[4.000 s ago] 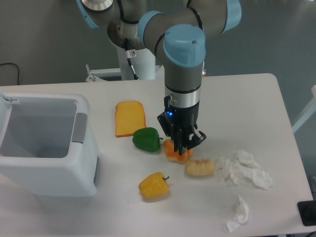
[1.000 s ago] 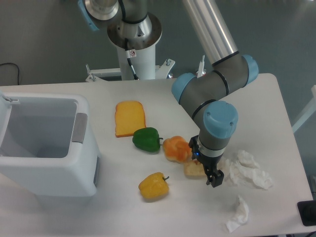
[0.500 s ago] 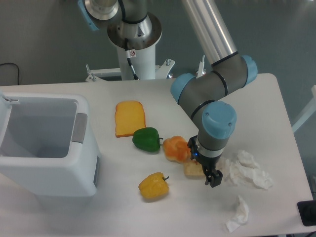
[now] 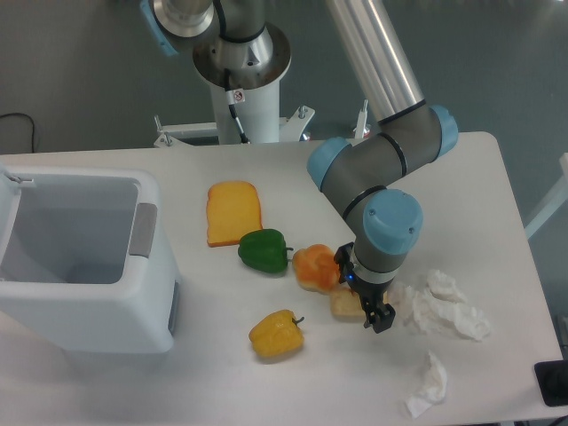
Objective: Pick up the square bread
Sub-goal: 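Lower and close the gripper on the small bread piece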
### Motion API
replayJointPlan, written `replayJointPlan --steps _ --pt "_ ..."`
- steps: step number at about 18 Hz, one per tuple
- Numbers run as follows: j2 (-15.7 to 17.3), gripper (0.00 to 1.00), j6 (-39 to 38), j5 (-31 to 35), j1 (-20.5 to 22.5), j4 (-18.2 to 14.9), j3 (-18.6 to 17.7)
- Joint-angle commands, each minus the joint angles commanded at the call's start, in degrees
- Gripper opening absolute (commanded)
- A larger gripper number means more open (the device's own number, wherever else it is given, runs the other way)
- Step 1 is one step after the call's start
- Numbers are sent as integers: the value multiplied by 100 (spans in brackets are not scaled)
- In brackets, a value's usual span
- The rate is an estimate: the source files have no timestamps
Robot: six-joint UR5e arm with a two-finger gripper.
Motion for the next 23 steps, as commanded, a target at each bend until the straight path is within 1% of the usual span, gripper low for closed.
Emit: replayJointPlan --steps 1,2,3,4,8,9,11,13,17,20,23 --pt "0 100 0 0 0 9 0" --pt "0 80 0 9 0 44 -9" --pt "0 71 0 9 0 44 -9" --pt "9 68 0 0 0 35 -9" --pt "18 65 -70 0 -9 35 0" --pt "18 61 -53 0 -9 35 -9" --pt "35 56 -53 0 -9 27 -9" --pt "44 46 -70 0 -9 26 0" --pt "61 46 -79 0 0 18 70" --pt "175 46 -105 -9 9 9 246" --pt "255 46 -185 -9 9 9 333"
